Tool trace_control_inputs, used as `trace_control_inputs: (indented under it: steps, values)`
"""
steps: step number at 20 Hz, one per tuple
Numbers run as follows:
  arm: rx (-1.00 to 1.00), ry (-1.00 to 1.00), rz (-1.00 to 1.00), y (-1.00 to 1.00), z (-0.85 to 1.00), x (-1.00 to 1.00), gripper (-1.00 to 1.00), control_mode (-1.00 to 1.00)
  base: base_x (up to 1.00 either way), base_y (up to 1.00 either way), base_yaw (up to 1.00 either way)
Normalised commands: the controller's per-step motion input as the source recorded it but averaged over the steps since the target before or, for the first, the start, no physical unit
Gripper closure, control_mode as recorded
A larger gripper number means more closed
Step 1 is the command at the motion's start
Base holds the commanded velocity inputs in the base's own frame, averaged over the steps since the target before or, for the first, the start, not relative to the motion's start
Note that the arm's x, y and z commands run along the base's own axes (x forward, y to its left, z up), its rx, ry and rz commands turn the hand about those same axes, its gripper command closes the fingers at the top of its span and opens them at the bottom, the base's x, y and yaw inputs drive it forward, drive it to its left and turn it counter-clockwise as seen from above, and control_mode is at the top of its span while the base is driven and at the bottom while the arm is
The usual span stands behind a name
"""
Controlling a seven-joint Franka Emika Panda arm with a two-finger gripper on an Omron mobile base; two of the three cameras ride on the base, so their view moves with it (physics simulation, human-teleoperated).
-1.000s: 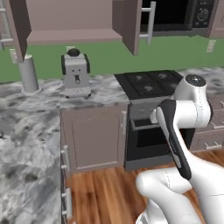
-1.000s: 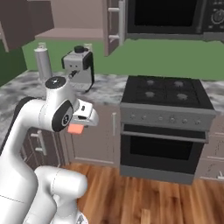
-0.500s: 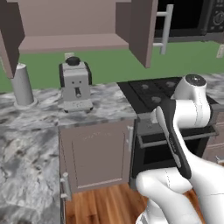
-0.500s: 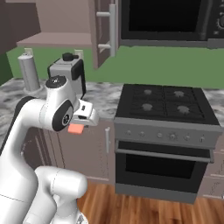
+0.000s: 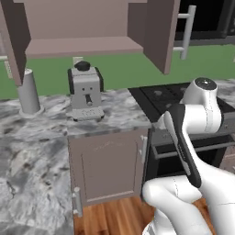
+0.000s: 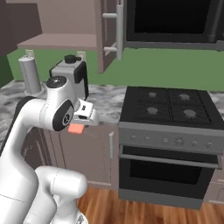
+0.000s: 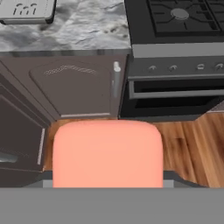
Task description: Pick up the dish brush and bar soap from the sink, and place them back in the cabinet, and close the cabinet doors.
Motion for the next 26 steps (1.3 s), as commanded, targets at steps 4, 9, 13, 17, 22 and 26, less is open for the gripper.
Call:
trace_control_inputs:
  steps: [4, 9, 13, 17, 22, 26]
  values:
    - [0.0, 0.0, 0.0, 0.0, 0.0, 0.0, 1.0, 1.0, 0.26, 0.47, 0.0]
    - [0.0, 0.0, 0.0, 0.0, 0.0, 0.0, 1.0, 1.0, 0.54, 0.36, 0.05]
    - [0.0, 0.0, 0.0, 0.0, 0.0, 0.0, 1.0, 1.0, 0.69, 0.19, 0.06]
    - [0.0, 0.0, 0.0, 0.0, 0.0, 0.0, 1.0, 1.0, 0.7, 0.14, 0.05]
    - [0.0, 0.0, 0.0, 0.0, 0.0, 0.0, 1.0, 1.0, 0.56, 0.15, 0.02]
    - [0.0, 0.0, 0.0, 0.0, 0.0, 0.0, 1.0, 1.0, 0.29, 0.3, 0.0]
